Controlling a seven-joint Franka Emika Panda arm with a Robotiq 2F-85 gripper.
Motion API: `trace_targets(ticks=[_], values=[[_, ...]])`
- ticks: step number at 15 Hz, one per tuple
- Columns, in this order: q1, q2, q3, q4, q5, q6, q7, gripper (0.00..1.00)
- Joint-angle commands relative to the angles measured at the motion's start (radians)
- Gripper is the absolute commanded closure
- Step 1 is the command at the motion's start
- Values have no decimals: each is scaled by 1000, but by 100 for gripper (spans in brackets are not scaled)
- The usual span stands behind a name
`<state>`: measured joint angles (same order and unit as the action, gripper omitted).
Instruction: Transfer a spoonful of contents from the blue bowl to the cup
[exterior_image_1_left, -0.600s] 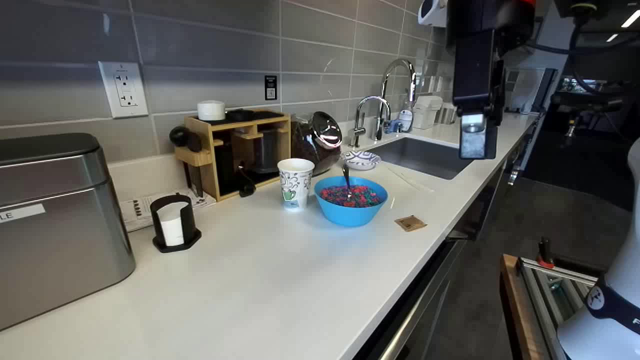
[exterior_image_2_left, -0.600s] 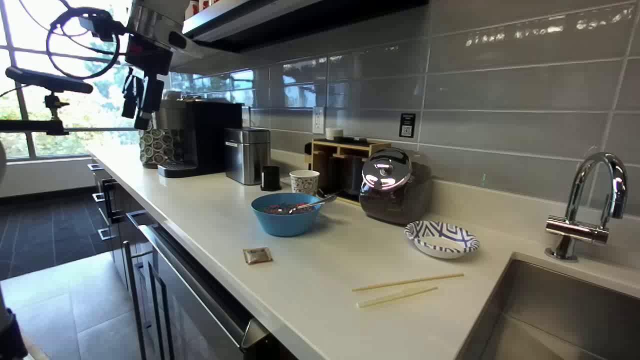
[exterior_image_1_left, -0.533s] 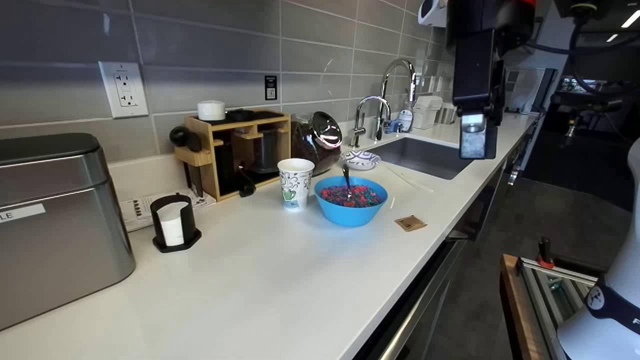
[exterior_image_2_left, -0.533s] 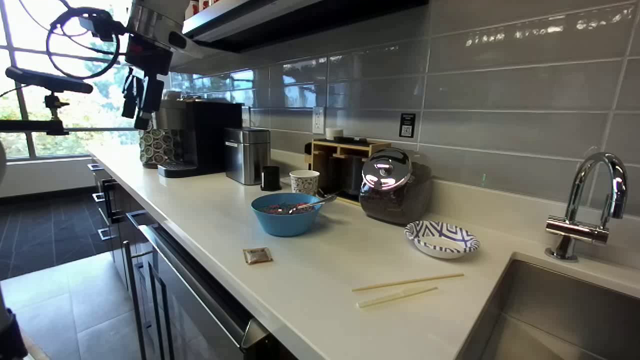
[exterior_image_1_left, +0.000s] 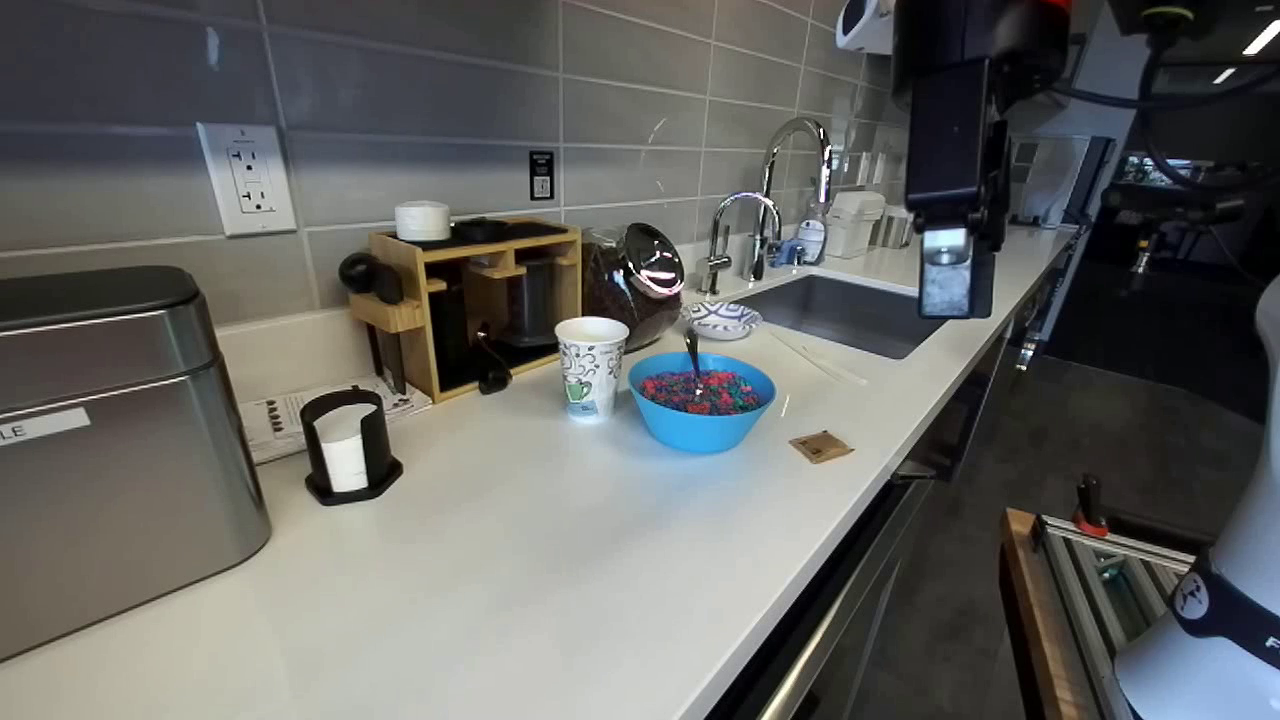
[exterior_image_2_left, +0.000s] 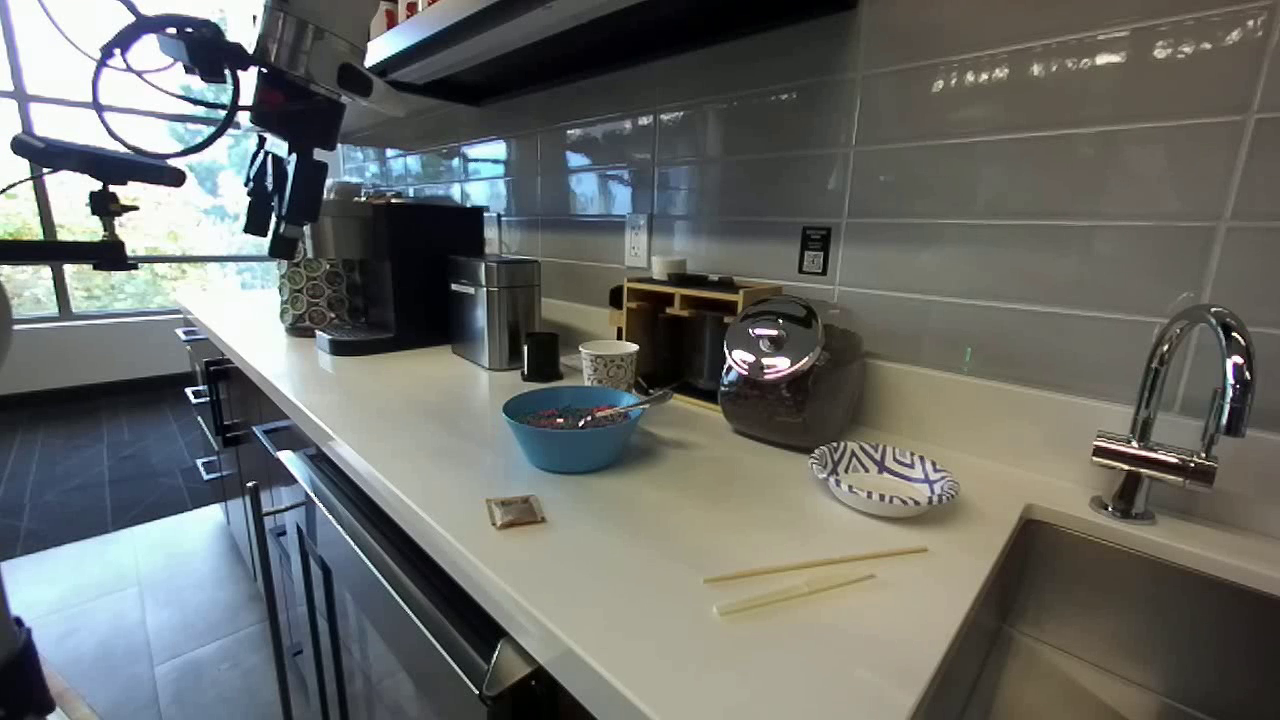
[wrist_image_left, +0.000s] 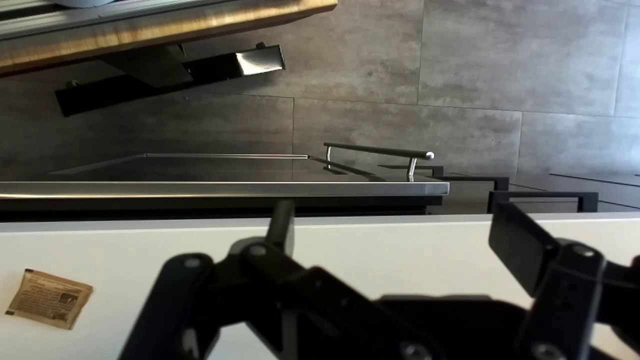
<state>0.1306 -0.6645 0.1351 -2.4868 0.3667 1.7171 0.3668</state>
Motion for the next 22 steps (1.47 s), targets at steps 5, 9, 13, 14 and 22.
trace_targets(ticks=[5, 9, 13, 14, 22], values=[[-65, 46, 20, 6, 3, 69, 34, 0], [-159, 117, 21, -3, -33, 220, 143, 0], [-229, 214, 19, -18, -88, 359, 265, 0], [-239, 234, 10, -24, -97, 392, 288, 0], [-300, 365, -47, -108, -205, 714, 405, 0]])
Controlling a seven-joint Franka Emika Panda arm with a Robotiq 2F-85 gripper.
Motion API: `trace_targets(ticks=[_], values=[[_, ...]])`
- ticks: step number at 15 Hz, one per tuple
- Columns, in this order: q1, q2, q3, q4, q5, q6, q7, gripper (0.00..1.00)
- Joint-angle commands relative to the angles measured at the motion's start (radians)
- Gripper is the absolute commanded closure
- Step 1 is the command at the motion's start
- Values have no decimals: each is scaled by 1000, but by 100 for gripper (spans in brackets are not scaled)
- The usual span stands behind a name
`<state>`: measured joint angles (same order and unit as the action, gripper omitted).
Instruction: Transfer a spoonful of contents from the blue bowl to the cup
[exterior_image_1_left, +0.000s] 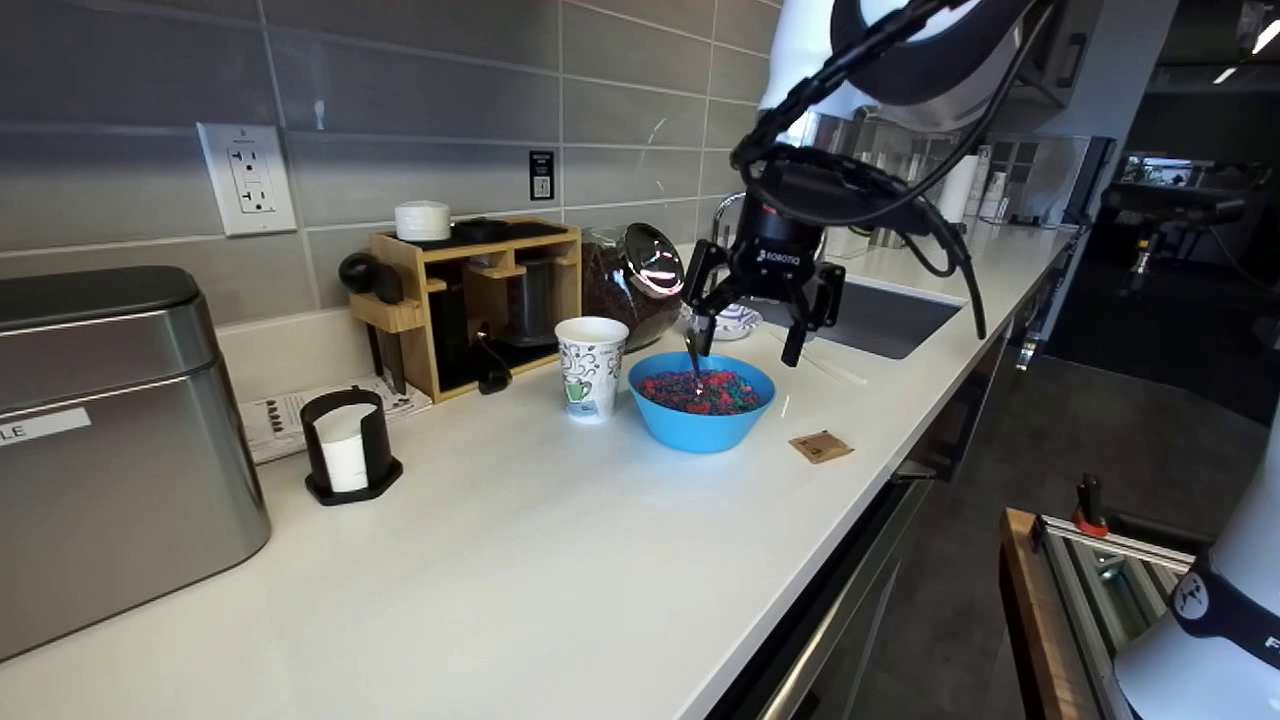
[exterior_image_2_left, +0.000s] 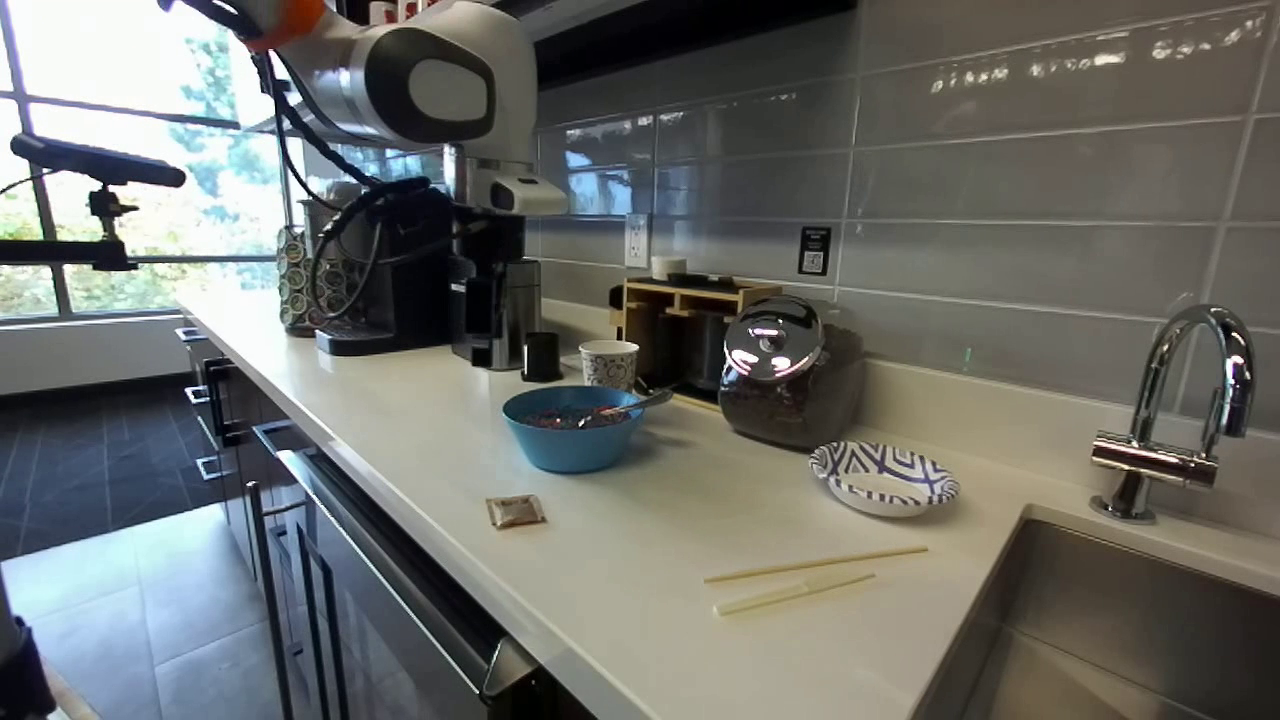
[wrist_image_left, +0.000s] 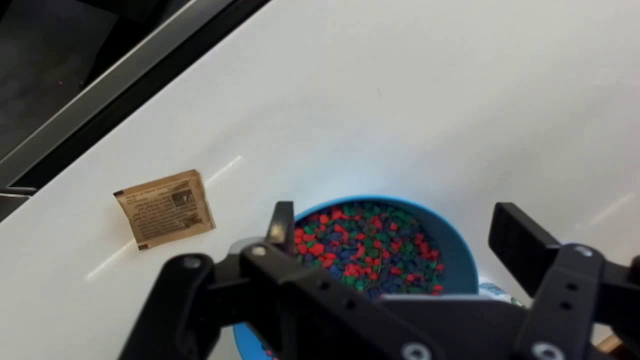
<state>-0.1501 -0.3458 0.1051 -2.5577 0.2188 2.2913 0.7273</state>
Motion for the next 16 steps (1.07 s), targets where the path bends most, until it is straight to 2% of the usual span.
trace_targets(ticks=[1, 2, 6, 11, 16], values=[[-26, 73, -28, -36, -67, 180, 50, 0], [5, 33, -37, -23, -41, 108, 22, 0], [-7, 75, -53, -31, -56, 161, 24, 0], [-47, 149, -34, -25, -157, 393, 116, 0], [-84, 231, -40, -21, -303, 506, 239, 0]])
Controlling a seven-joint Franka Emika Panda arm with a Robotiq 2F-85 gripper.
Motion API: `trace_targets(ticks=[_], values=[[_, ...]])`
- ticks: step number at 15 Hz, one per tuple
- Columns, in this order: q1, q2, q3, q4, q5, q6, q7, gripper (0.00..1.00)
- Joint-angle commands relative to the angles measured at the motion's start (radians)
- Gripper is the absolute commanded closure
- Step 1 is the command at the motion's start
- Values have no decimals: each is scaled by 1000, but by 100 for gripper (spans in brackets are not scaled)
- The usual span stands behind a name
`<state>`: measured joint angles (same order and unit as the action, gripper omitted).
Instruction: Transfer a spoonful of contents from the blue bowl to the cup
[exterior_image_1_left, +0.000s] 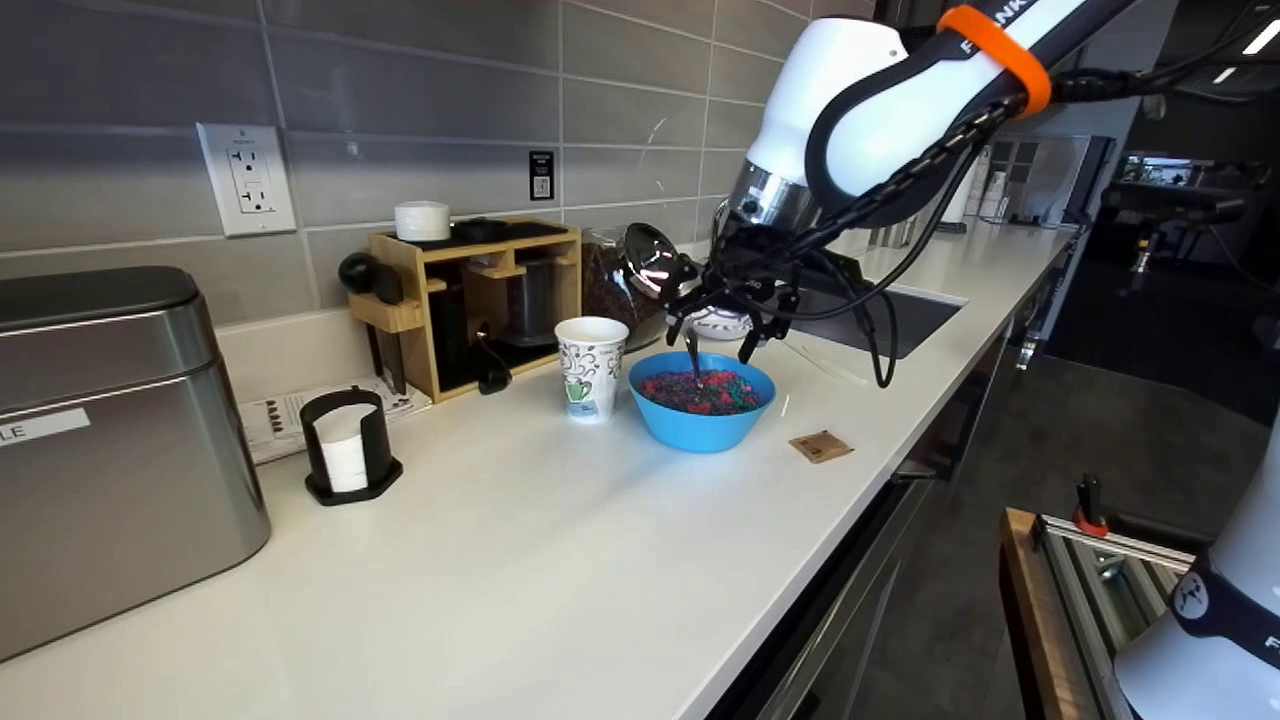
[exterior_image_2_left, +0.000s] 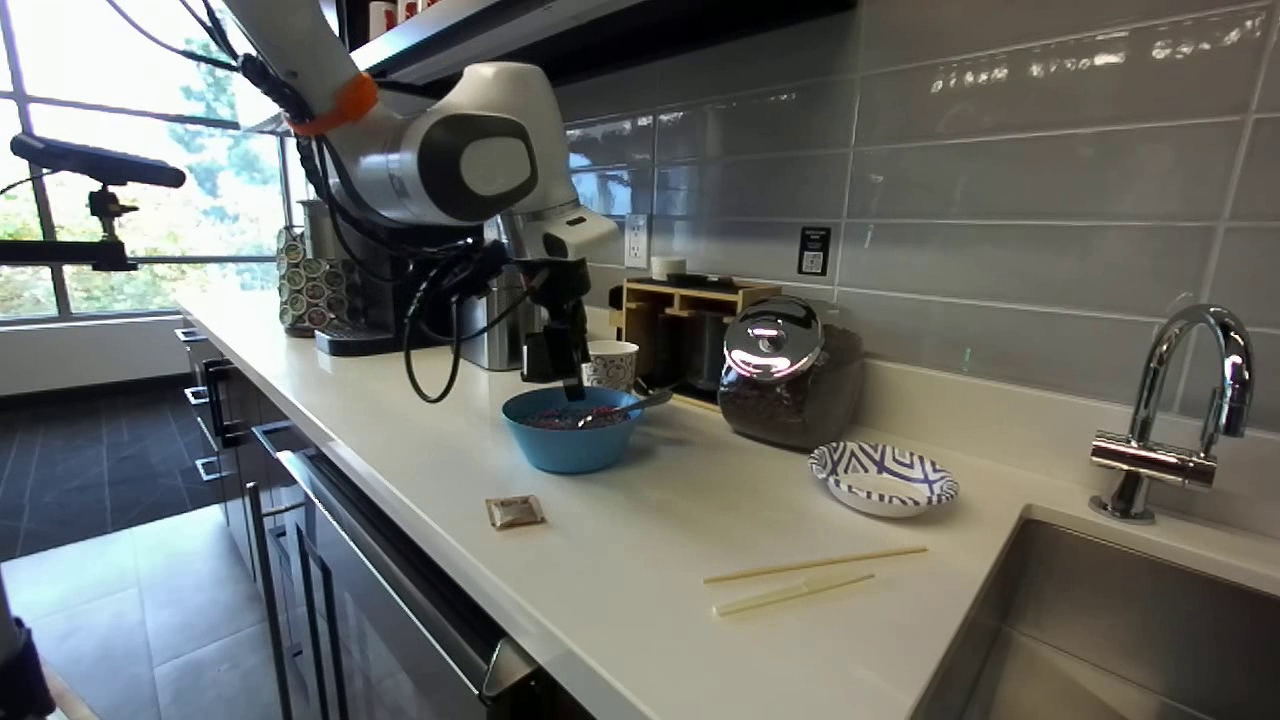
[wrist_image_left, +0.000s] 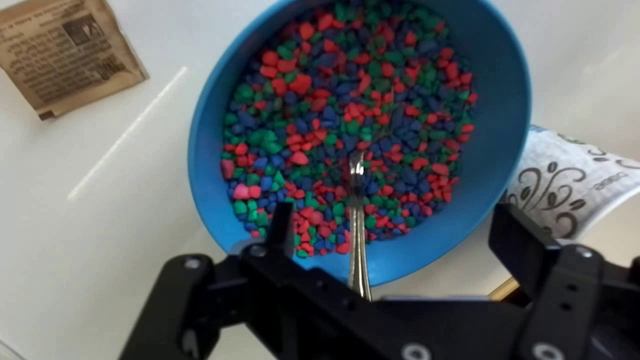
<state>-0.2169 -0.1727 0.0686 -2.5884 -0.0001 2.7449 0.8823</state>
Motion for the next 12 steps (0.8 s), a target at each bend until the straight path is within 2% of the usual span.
trace_targets(ticks=[1, 2, 3, 5, 7, 8, 10, 12], values=[[-20, 70, -7, 11, -113, 61, 109, 0], [-18, 83, -12, 13, -132, 69, 125, 4], [-14, 95, -19, 13, -150, 87, 140, 18], [-3, 114, -32, 13, -173, 117, 157, 28], [5, 130, -43, 14, -191, 145, 172, 47], [-19, 136, -17, 14, -186, 152, 171, 53], [-19, 146, -17, 14, -191, 171, 176, 62], [-17, 154, -17, 15, -194, 175, 179, 61]])
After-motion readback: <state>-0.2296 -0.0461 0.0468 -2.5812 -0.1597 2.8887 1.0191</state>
